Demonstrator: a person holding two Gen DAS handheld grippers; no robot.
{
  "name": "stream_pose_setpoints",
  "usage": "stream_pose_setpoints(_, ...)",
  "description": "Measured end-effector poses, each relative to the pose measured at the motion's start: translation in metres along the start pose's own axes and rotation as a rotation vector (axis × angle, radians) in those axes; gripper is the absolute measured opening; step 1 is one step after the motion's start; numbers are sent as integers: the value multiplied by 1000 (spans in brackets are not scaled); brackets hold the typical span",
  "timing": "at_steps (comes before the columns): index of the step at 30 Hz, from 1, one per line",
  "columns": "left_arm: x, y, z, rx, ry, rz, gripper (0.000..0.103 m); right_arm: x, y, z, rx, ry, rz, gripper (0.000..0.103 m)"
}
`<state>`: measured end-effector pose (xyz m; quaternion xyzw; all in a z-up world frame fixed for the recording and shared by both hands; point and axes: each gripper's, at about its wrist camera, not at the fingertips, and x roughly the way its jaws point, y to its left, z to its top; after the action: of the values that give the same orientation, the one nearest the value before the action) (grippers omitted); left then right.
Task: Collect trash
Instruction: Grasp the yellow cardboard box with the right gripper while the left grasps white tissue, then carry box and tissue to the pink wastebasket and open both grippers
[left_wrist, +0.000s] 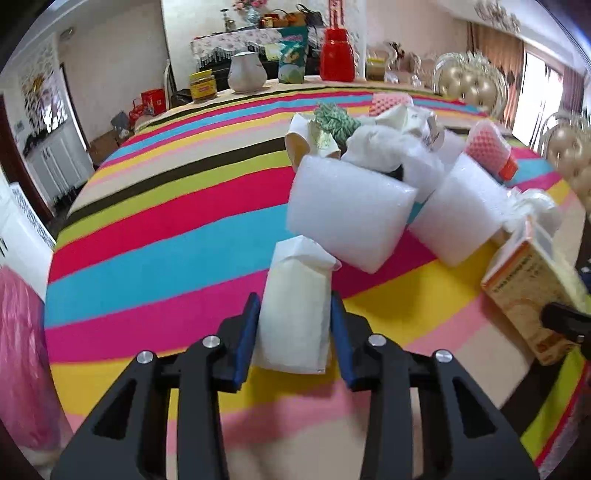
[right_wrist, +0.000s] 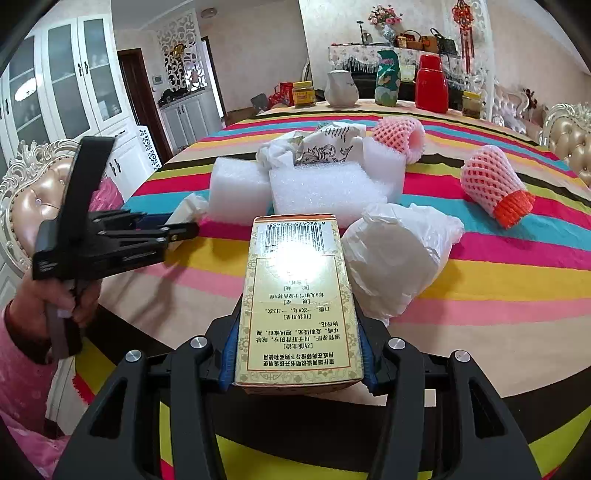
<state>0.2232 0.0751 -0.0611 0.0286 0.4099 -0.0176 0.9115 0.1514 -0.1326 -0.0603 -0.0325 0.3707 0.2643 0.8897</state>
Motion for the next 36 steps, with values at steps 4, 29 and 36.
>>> stream_pose_setpoints(4, -16, -3, -8, -42, -53, -18, 37, -2, 4, 1, -3, -18, -1, 49)
stream_pose_setpoints(29, -94, 58, -46, -251, -342, 13, 37, 0, 69, 32, -104, -202, 12, 49)
stream_pose_setpoints(36, -137, 115, -68, -346, -403, 131, 37, 28, 134, 67, -219, -162, 167, 49)
